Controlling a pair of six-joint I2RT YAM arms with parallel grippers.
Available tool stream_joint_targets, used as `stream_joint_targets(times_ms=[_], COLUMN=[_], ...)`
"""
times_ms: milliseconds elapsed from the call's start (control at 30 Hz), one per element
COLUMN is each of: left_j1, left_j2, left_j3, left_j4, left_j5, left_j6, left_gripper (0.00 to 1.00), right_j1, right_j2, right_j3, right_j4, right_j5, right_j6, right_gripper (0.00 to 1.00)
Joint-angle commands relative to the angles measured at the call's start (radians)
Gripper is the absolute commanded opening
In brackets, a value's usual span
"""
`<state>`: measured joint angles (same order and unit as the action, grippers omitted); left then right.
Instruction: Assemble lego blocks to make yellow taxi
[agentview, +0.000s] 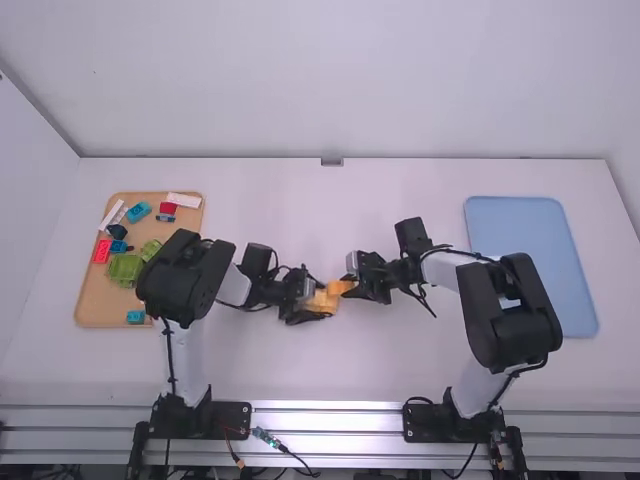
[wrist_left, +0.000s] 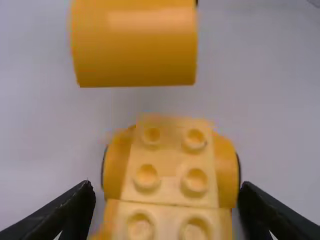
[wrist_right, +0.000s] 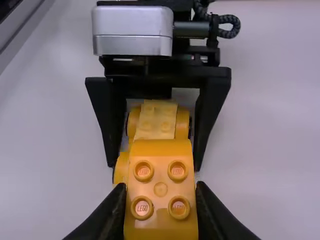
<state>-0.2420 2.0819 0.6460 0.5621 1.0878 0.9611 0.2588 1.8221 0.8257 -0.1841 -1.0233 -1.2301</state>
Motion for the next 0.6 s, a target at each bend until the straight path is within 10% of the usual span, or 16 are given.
stream_joint_targets(times_ms=[0, 333, 567], left_j1=[0.000, 0.000, 0.000], left_j2=[0.023, 0.011, 0.011], left_j3=[0.020, 0.017, 0.017], left_j4=[-0.004, -0.012, -0.011], left_j5=[0.021, -0.031, -0.032], left_j6=[-0.006, -0.004, -0.002], left_gripper=[0.77, 0.55, 0.57], right_j1=[-0.002, -0.002, 0.001], right_j2=[-0.028, -0.028, -0.028], right_j3=[0.026, 0.026, 0.026], right_j4=[-0.004, -0.011, 0.008], right_j5=[-0.026, -0.024, -0.020], right_j6=[0.000, 0.007, 0.050], right_gripper=[0.02, 0.02, 0.00])
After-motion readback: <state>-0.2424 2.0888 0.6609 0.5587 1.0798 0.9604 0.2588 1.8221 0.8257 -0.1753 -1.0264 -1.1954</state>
